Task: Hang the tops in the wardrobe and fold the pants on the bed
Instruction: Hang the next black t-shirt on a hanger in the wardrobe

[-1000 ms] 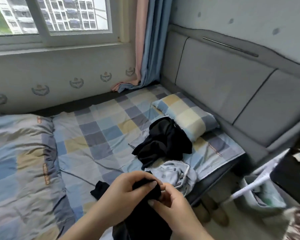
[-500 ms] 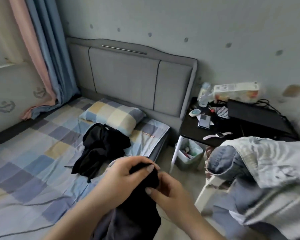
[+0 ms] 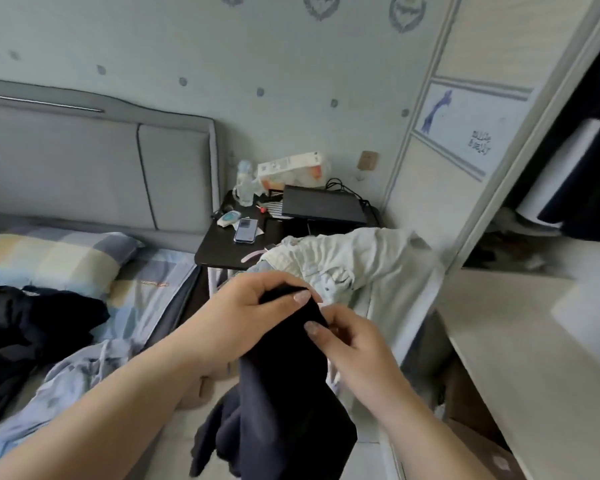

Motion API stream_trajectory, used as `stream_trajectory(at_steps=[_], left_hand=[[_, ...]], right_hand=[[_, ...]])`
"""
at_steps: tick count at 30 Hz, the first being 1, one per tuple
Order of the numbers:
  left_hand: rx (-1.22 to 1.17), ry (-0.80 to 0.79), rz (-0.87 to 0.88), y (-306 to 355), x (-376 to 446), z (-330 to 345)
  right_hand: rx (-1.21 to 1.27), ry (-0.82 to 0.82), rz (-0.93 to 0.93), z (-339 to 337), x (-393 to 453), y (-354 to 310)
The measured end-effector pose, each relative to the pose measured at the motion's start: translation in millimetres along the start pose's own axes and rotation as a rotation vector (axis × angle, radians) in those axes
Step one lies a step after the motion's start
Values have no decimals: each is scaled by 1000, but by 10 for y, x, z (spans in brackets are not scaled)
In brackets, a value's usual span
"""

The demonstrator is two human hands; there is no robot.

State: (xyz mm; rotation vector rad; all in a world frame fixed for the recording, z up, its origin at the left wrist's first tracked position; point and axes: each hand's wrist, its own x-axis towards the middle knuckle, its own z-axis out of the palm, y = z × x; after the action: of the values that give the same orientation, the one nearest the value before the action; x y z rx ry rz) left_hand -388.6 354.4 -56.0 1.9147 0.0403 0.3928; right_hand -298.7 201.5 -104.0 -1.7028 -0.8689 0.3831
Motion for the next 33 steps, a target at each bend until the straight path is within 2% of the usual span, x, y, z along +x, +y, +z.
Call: stream_trajectory(at_steps=[6, 10, 17, 26, 28, 31, 33], left_hand=[[-91, -190, 63, 199, 688, 534], [-58, -348, 122, 211, 1293, 826], [2, -623, 433, 438, 2634, 1283], [62, -702, 893, 1031, 4040, 1954], [32, -779, 864, 1195, 4259, 2125], [-89, -908, 717, 1414, 4483, 2354], [-151, -926, 681, 1605, 4599, 2505]], right_hand=[[26, 206, 69, -714, -62, 121], [-50, 454, 5, -1188, 57, 168], [-174, 784, -53, -2152, 608, 26], [-405, 1064, -88, -3156, 1036, -432], [-439, 1118, -74, -3393, 1066, -530], [-485, 1169, -53, -3704, 1085, -671], [-538, 1206, -68, -3929, 1083, -794]])
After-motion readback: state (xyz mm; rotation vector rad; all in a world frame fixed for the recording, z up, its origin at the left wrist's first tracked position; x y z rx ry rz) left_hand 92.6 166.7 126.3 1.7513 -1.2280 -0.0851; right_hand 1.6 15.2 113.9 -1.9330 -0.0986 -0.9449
